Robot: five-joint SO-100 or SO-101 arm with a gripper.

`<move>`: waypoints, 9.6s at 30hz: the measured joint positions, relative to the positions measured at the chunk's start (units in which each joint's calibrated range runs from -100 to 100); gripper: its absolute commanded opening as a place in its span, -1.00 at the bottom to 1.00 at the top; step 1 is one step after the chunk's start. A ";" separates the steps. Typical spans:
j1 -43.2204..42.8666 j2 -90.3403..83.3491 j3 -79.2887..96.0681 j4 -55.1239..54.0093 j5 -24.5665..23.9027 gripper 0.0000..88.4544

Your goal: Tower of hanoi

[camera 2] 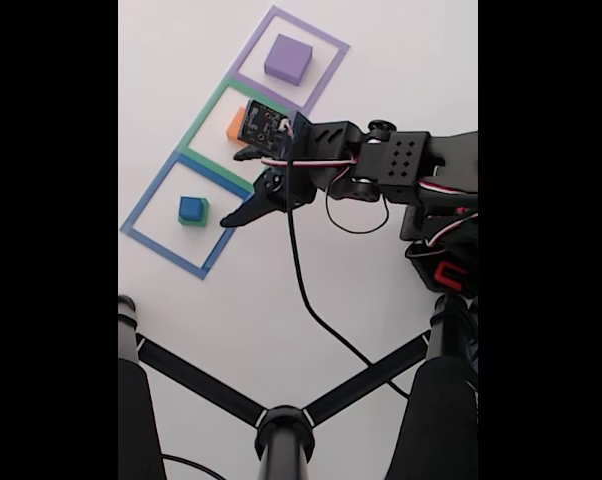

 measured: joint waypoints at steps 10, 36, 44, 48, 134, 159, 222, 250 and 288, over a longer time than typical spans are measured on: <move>-1.39 18.32 5.66 -32.74 -0.39 -0.14; -5.40 50.82 -10.01 -56.26 -0.39 -0.15; -5.81 50.91 -10.10 -56.26 -0.39 -0.19; -6.39 51.16 -10.10 -56.26 -0.39 -0.25; 9.25 13.17 -97.04 97.11 0.00 -0.95; 33.65 -8.95 -47.43 65.17 0.00 -0.91; 34.71 43.73 -7.92 -45.67 0.00 -0.48; 32.34 -7.01 -23.76 40.21 0.00 -1.00; 3.36 -12.07 -53.35 84.91 0.00 -0.32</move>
